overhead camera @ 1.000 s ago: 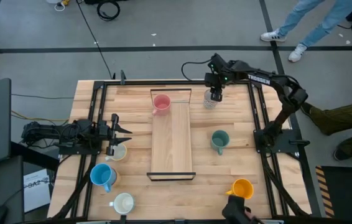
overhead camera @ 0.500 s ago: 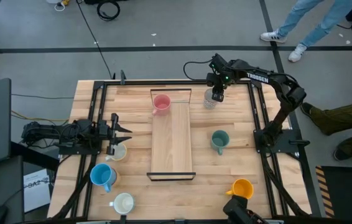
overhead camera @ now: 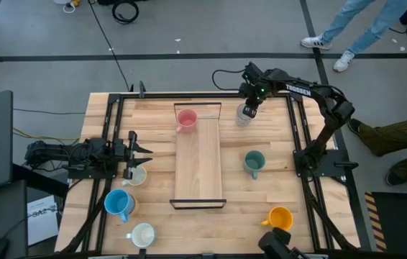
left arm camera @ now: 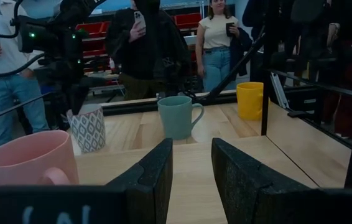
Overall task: Place coffee mugs
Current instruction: Put the gray patterned mug on the shelf
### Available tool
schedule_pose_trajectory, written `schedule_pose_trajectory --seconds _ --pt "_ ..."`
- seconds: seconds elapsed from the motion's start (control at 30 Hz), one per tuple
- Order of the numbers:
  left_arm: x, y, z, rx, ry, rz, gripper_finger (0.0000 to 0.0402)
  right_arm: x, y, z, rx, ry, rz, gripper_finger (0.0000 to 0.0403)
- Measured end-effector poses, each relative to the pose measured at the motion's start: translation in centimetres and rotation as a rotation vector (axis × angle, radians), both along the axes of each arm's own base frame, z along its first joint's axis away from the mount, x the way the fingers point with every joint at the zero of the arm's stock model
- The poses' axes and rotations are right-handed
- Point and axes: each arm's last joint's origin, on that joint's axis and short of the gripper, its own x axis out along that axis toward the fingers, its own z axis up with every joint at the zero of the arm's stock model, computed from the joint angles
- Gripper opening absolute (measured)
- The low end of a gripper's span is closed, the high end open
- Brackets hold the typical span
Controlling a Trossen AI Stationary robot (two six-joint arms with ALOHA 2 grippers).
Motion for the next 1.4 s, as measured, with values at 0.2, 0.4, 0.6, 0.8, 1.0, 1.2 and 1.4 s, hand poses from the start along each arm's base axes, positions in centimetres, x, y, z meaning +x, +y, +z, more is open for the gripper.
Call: schedule_pose_trajectory --seconds 0.2,0.4,0.6,0.8,1.0,1.2,1.4 --pt "0.0 0.0 0.0 0.000 0.000 0.000 0.0119 -0.4 1.2 1.4 0.011 -0.006 -0.068 0.0020" --pt "0.0 0.0 0.0 0.000 0.000 0.000 0.0119 -1.1 3.2 4.1 0.024 0.022 -0.164 0.0020" --pt "0.0 0.0 0.0 0.000 0.000 0.000 0.0118 -1.0 5.8 7.7 0.082 -0.004 -0.285 0.0020" --pt "0.0 0.0 0.0 0.000 0.000 0.000 0.0119 0.4 8.6 11.0 0.125 -0.105 -0.420 0.0020" --pt "0.0 0.0 0.0 0.000 0.000 0.000 0.0119 2.4 11.1 11.9 0.177 -0.202 -0.493 0.0020" --pt "0.0 0.0 0.0 0.000 0.001 0.000 0.0118 4.0 12.5 12.1 0.180 -0.275 -0.559 0.0020" --pt "0.0 0.0 0.0 0.000 0.000 -0.001 0.0119 5.3 13.1 12.6 0.198 -0.400 -0.602 0.0020"
